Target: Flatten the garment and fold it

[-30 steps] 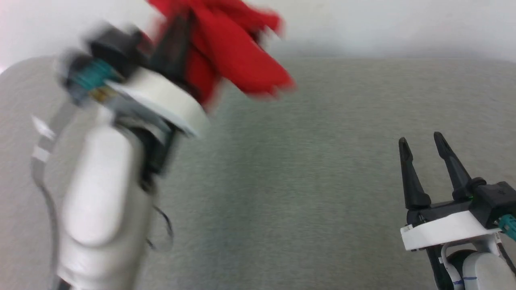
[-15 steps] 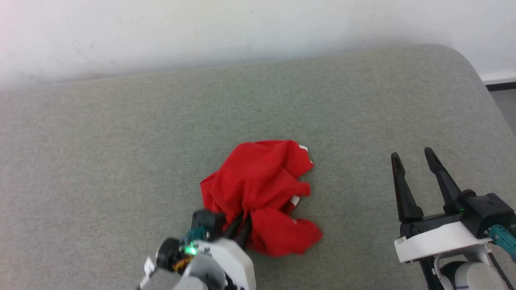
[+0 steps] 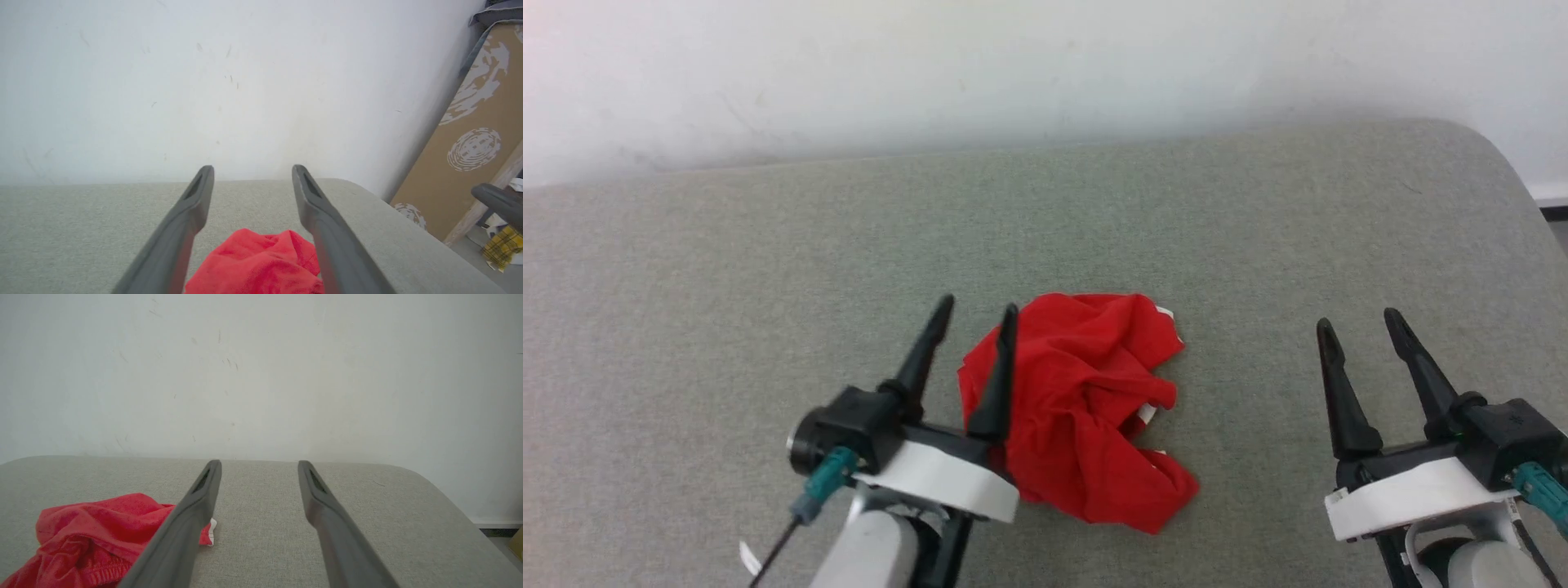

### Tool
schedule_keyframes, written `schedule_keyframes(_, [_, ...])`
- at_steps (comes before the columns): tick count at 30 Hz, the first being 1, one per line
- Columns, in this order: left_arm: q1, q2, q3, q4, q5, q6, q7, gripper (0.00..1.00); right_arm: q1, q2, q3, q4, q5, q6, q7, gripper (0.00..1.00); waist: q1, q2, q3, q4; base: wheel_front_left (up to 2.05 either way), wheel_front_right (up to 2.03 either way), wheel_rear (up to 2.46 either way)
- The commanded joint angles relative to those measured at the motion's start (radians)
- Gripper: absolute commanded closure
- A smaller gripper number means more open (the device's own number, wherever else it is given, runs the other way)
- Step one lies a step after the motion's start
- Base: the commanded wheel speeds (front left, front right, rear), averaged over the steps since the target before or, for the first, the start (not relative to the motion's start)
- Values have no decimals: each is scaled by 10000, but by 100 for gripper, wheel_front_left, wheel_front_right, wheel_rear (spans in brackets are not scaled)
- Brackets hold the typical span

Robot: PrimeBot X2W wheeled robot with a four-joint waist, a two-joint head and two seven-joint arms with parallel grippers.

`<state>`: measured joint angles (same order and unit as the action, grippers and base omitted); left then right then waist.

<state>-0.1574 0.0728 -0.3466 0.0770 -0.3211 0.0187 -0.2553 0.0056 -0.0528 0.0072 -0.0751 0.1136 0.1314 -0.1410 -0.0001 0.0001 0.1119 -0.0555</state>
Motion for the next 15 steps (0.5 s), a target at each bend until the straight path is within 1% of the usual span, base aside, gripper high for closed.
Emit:
schedule_keyframes(1, [-122, 109, 188, -153, 98, 27, -45, 0, 96, 26, 2, -78, -63, -7, 45, 0, 1, -1, -87, 127, 0, 0, 0])
schedule_keyframes(6, [-39, 523, 1182, -705, 241, 39, -60, 0, 193, 26, 26, -208, -136, -7, 181, 0, 1, -1, -139, 230, 0, 0, 0])
schedule_keyframes(12, [831, 1305, 2146, -426, 136, 212, -38, 0, 371, 26, 59, -233, -206, -7, 325, 0, 1, -1, -352, 176, 0, 0, 0])
schedule_keyframes(15, [1364, 1543, 2474, -456, -6, 368, 122, 0, 510, 26, -11, -245, -206, -7, 377, 0, 1, -1, -469, 211, 0, 0, 0])
